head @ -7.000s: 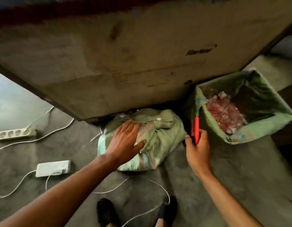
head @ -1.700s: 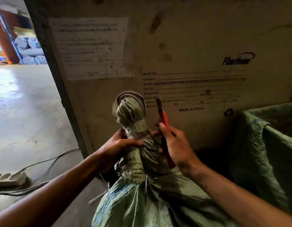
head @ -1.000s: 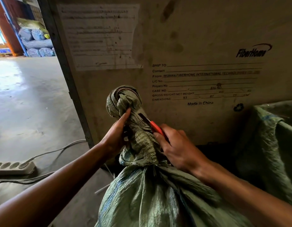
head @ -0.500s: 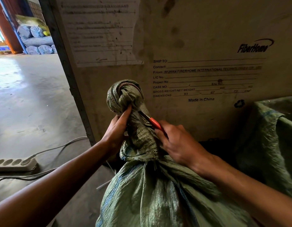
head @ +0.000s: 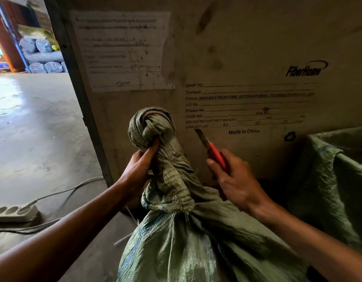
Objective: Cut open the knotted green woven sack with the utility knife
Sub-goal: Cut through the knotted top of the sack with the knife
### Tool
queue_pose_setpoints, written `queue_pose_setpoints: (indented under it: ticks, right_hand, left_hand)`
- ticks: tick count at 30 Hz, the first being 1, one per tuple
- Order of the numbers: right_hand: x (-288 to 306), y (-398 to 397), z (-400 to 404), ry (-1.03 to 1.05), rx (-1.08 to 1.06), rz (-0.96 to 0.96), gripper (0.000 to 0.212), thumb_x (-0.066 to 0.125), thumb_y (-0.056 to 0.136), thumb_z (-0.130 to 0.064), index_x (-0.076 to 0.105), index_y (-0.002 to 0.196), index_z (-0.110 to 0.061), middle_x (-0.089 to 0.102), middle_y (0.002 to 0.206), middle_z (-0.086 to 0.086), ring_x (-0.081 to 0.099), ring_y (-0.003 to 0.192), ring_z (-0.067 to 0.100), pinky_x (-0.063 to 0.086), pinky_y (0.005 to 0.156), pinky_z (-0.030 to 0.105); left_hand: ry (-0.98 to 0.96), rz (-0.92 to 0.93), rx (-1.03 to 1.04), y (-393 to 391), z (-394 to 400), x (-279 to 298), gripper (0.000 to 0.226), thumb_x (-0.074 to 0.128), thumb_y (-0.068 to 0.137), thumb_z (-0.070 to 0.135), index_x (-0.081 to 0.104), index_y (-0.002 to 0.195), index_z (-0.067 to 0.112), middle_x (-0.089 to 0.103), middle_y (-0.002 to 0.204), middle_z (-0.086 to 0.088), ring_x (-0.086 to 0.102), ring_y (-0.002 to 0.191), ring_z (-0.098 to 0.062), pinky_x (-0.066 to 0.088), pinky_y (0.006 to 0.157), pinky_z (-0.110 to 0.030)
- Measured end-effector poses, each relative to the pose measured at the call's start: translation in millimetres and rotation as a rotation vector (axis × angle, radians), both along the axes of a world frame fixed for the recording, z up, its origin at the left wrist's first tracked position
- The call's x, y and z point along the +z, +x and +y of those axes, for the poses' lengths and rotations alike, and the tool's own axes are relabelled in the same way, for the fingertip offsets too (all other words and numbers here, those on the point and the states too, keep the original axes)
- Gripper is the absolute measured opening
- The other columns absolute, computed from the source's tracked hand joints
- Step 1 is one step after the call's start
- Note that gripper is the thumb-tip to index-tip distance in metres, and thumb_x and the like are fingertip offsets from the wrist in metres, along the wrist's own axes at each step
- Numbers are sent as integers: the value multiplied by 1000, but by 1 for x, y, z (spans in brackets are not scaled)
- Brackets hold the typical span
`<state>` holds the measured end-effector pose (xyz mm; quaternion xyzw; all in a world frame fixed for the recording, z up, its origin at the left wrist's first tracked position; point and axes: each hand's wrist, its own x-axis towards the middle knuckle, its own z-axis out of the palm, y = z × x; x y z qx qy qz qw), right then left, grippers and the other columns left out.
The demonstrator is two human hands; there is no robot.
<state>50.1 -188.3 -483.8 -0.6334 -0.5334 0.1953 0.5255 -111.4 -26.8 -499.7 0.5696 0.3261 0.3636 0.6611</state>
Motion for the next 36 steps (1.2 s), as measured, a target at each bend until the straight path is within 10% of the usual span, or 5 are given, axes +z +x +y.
queue_pose_setpoints:
  ticks: [6, 10, 24, 30, 36]
  right_hand:
    - [13, -7, 25, 87, 88, 234, 25, 70, 80, -20, 52, 94, -31, 60, 92, -2, 65, 87, 12, 58, 79, 32]
    - [11, -2, 27, 145, 76, 264, 23, 66, 83, -12, 53, 95, -26, 60, 87, -3, 64, 83, 8, 59, 78, 33]
    - [14, 31, 15, -112, 337, 356, 27, 61, 86, -4, 51, 111, -7, 56, 64, -5, 52, 48, 8, 46, 45, 19]
    - [17, 37, 17, -118, 168, 380, 27, 66, 83, -16, 52, 105, -11, 53, 69, -1, 52, 47, 5, 46, 46, 21]
    - [8, 20, 18, -129, 85, 279, 33, 73, 77, -11, 52, 102, -15, 62, 85, 2, 63, 67, 9, 49, 52, 14]
  left_hand:
    - [100, 27, -180, 17, -20, 8, 69, 71, 56, 71, 67, 104, 22, 78, 97, -2, 74, 89, -16, 57, 63, -25]
    - [291, 75, -327, 10, -21, 18, 36, 79, 63, 50, 73, 91, 28, 78, 89, 2, 73, 79, -10, 55, 60, -19]
    - [61, 89, -622, -1, 1, 18, 56, 86, 63, 19, 64, 113, 7, 69, 118, -18, 66, 109, -32, 57, 83, -32]
    - [68, 83, -460, 6, -1, 21, 77, 89, 55, 33, 58, 119, 3, 69, 118, -17, 64, 111, -32, 51, 94, -42]
    - [86, 79, -388, 11, -2, 21, 60, 84, 60, 39, 66, 107, 8, 73, 101, -11, 68, 90, -26, 55, 72, -30]
